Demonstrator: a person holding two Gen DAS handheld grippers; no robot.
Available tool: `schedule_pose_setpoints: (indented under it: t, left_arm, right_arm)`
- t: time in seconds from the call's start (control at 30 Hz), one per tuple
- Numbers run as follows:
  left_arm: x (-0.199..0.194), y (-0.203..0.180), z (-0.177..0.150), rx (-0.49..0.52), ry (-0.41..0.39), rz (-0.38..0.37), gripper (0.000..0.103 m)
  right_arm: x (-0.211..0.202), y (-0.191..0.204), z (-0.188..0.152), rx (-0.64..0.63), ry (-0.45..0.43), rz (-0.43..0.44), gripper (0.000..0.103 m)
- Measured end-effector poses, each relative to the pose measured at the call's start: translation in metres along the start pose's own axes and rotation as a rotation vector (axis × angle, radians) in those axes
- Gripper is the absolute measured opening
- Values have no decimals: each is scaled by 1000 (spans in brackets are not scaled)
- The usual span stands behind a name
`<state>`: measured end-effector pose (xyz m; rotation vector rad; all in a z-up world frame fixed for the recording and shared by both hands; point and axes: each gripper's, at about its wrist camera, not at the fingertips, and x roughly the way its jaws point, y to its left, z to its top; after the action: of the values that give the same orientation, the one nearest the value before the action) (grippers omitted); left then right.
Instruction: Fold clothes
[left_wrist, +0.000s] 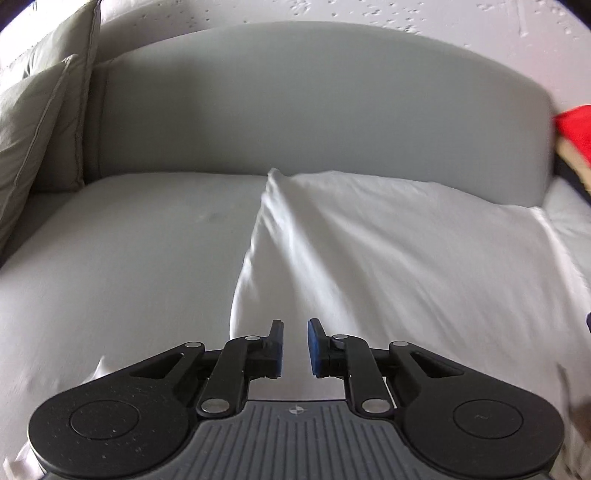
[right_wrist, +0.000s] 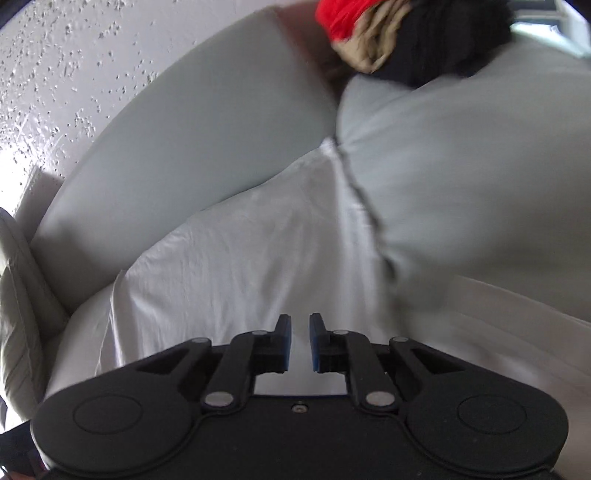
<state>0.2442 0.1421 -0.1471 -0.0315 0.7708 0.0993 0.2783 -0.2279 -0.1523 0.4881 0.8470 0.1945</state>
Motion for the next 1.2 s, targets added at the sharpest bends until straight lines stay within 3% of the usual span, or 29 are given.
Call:
schedule_pose_setpoints:
  t: [0.07,0.1,0.13,0.2,0.27,0.3,0.4,0.57,0.67,0.87,0.93,1.03,1.07,1.2]
  left_arm:
    - [20,9,1,-40,26,77,10]
    - [30,14,2,-61,40,116,9]
    - [38,22,-1,-66,69,171,8]
    - [41,33,-9,-29,84,259,5]
    - [35,34,-13,46,89,282,5]
    - [33,34,-14,83,92,293,5]
    - [13,43,-11,17,72,267,5]
    - [-7,25,2,-33,-41,71,6]
    - [6,8,15,-72,-33,-80,6]
    - [58,-21,30,-127,43,-242,5]
    - [66,-22,23,-116,54,-149,6]
    - [64,2,13,-133,39,-1,10]
    - [61,8,11,-110,35,58,10]
    - [53,13,11,23,70,180,10]
  right_arm:
    - [26,0,3,-8,19,27,13]
    - [31,-3,4,-13,9,0,8]
    - [36,-6,5,-17,-5,-32,0]
    - [31,-18,7,-40,-51,-165,0]
    - [25,-30,10,-65,-100,-306,0]
    - [22,-28,10,-77,-96,-324,0]
    - [6,-12,9,-92,-98,-316,2]
    - [-17,9,-8,-130,-94,-180,6]
    - [-10,16,-17,-137,-64,-129,8]
    - [11,-2,-18,-54,-49,-72,8]
    - [10,-10,-17,-52,-70,-101,5]
    - [8,-23,-14,-62,-93,-241,0]
    - [7,-28,-14,-57,-95,-252,0]
    - [9,-21,-17,-117,-94,-308,0]
